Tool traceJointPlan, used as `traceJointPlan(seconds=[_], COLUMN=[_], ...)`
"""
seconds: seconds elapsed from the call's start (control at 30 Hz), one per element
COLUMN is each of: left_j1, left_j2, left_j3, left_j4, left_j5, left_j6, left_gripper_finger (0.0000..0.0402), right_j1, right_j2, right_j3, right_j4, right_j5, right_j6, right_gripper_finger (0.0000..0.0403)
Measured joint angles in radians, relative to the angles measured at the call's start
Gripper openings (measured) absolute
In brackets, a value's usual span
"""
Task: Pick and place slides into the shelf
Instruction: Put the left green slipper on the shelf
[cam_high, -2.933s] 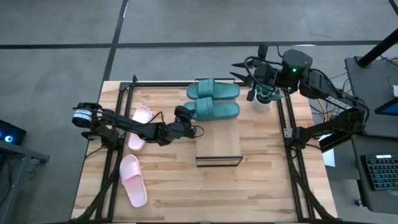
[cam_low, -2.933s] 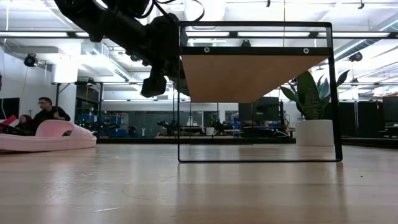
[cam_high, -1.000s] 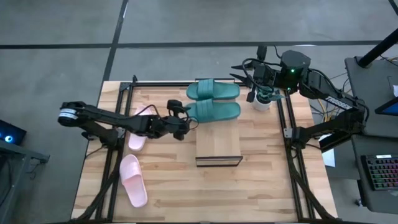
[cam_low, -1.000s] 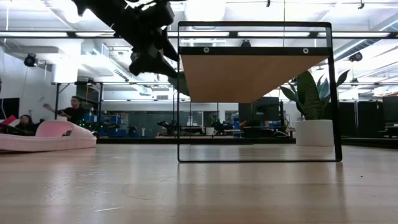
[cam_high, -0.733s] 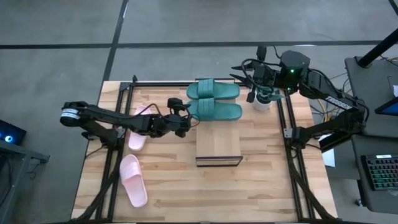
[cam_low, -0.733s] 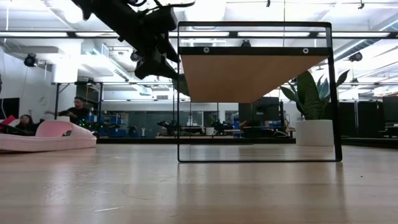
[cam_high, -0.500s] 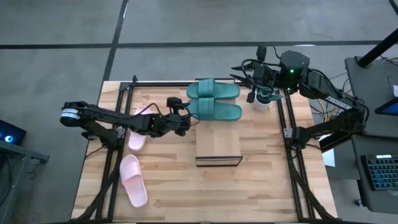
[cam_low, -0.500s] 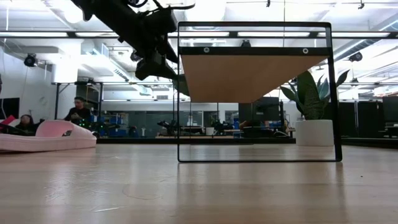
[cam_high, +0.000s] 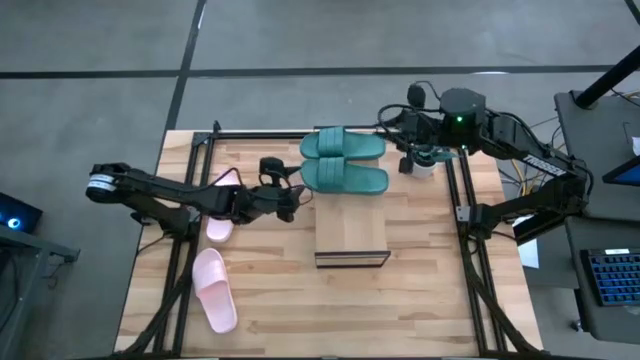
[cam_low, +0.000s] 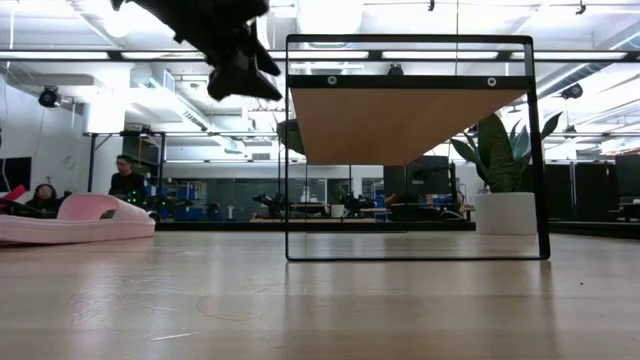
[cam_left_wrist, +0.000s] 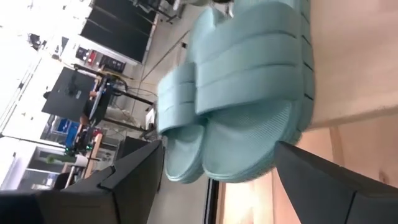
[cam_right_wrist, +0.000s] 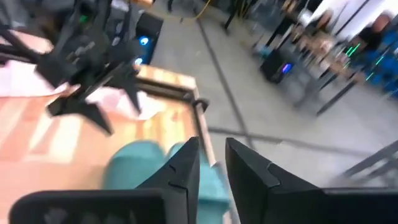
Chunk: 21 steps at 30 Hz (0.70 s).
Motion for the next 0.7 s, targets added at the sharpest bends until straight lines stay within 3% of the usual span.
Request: traceJointPlan(seconds=[0.23,0.37,0.57,0.7], left_j1=[0.000,0.000,0.000,0.000], left_j2=[-0.042,-0.052,-0.063,-0.063], left_j3=[-0.015,-0.015,-0.015,-0.018], left_j4=[-0.036,-0.052,-0.052,-0.052], left_j5=[0.004,0.004,0.004,0.004], left_j6=[-0.026,-0.028,-0.028,-0.028], left_gripper_finger=[0.0290,0.0290,0.0290,0.0290], right_j1=[0.022,0.025,0.059,0.090], right_j2=[0.002,0.001,-0.001,0.000], right_j3=[-0.168,-0.275,-0.415,-0.515], right_j4=[-0.005,-0.004,0.034,0.108], right_j5=[-0.007,-0.009,-0.155,-0.165], right_j6=[0.076,0.146,0.205,0.246], right_gripper_finger=[0.0014,0.0009,0.0009,0.0008])
